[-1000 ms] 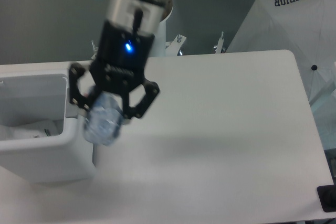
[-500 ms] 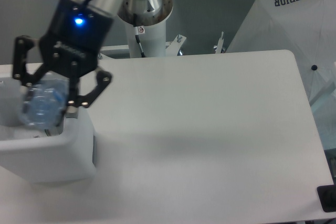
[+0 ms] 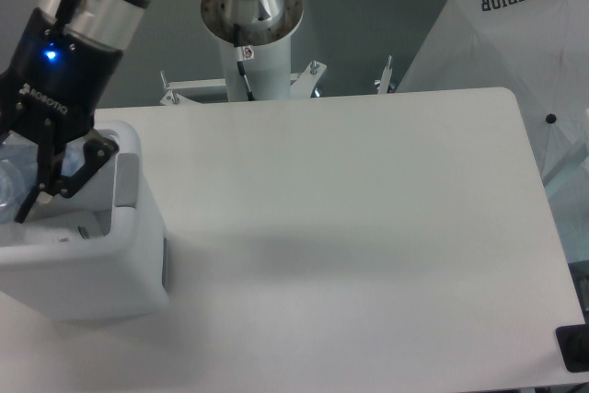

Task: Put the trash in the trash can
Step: 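Lower the bottle into the bin and open the gripper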

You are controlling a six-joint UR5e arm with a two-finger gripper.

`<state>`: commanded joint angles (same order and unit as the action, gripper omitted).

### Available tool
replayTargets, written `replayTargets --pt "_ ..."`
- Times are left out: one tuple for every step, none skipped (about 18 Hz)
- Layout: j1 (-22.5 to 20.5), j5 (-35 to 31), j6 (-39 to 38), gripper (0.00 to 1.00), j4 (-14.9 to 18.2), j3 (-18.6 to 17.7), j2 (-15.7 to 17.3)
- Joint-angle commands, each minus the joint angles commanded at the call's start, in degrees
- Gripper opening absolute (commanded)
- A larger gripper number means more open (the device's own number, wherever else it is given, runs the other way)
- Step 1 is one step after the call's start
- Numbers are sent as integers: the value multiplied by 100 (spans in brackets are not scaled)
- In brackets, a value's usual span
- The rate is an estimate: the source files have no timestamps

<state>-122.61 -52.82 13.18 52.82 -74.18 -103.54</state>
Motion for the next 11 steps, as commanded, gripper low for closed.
replayTargets --pt "9 -9 26 63 -9 -53 9" --pt "9 -26 44 65 -17 -97 9" --pt "9 -26 62 67 -26 -149 35" --pt "9 -26 158 73 -35 -219 79" --pt "17 -26 289 75 -61 -307 96" --pt "18 -26 360 77 -88 -386 149" --pt "18 -26 404 83 -114 -465 184" --pt "9 -35 405 89 -123 -510 202" --pt "9 -44 405 94 -123 -536 220" --pt "9 -44 405 96 -123 -571 237" --pt "0 -44 405 99 -123 -589 255"
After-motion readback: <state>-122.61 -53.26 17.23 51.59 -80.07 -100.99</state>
